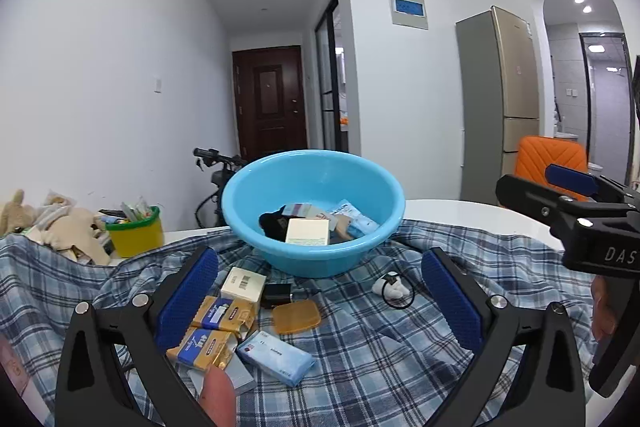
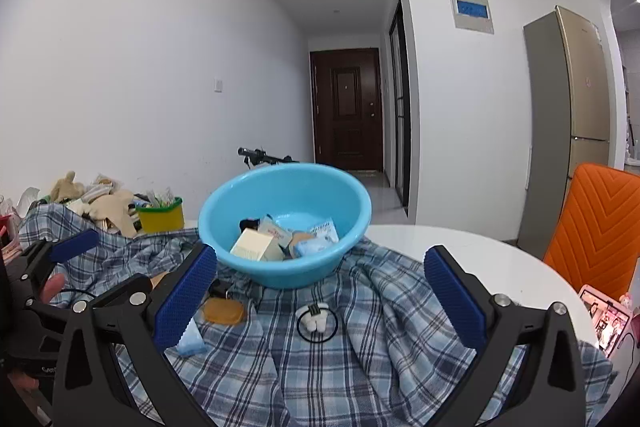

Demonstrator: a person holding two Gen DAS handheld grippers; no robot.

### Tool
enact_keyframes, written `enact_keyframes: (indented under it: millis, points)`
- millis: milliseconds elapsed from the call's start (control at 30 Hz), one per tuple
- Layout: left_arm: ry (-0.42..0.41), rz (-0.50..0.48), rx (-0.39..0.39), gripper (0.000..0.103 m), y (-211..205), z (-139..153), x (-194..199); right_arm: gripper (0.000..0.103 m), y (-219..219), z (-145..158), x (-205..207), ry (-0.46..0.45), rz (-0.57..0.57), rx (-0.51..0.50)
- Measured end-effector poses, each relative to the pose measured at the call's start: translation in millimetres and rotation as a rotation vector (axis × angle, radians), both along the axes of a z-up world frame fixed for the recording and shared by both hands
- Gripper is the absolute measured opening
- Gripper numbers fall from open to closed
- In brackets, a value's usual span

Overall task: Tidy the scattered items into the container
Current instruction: 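Raise both open tools away from the basin, then move the left tool down onto the white Babycare wipes packet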

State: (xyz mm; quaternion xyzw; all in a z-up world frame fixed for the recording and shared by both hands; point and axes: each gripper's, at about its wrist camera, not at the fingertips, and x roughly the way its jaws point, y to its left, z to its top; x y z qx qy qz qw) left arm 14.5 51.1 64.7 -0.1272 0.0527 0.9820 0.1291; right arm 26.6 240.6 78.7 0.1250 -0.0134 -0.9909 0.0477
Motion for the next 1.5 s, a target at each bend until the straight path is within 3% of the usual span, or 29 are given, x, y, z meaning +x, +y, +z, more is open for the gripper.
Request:
enact_keyframes:
  millis: [133,433,600,767,900,1000,1067,1167,1233,1333,1500]
  points:
    - [0.003,0.029,-0.017,0.103,2.3,-10.9,3.3,0.103,-3.5,-8.4,-2.0,-0.010,-0.023,0.012]
    - [-0.098,0.044,0.035,0.103,-6.2,-35.8,6.0,0.103,-10.1,-25.2,-3.7,-0.039,-0.020,0.009]
    - [-0.078,0.078,-0.002,0.103,-4.7,-42.4,7.9,0.103,-15.8,-35.1,-7.9,-0.059,-0.008,0.002]
    - [-0.117,0.077,0.037,0.103,-9.8,-43.0,-0.1,0.103,-22.1,-35.1,-5.8,-0.057,0.013,0.028]
    - [-0.115,0.181,0.018,0.103,-13.2,-39.6,-5.5,0.103,-30.4,-31.0,-6.4,-0.068,0.036,0.100]
    - [-0.178,0.191,-0.059,0.103,-19.8,-35.9,-17.7,0.103,-31.7,-28.2,-11.2,-0.113,0.085,0.118]
    - [-0.259,0.143,-0.087,0.103,-28.0,-33.4,-29.0,0.103,-31.6,-28.3,-20.1,-0.184,0.136,0.120]
    - [-0.390,0.044,-0.154,0.103,-35.1,-35.2,-49.4,0.103,-31.3,-32.2,-27.5,-0.220,0.147,0.144]
    - [-0.458,-0.078,-0.227,0.103,-30.9,-40.8,-60.5,0.103,-30.6,-36.5,-30.8,-0.243,0.159,0.151]
    - [-0.518,-0.266,-0.313,0.103,-21.8,-55.2,-69.8,0.103,-25.4,-42.5,-33.3,-0.275,0.174,0.116]
    - [-0.553,-0.442,-0.402,0.103,-10.6,-70.1,-87.2,0.103,-17.1,-51.9,-30.7,-0.304,0.157,0.120]
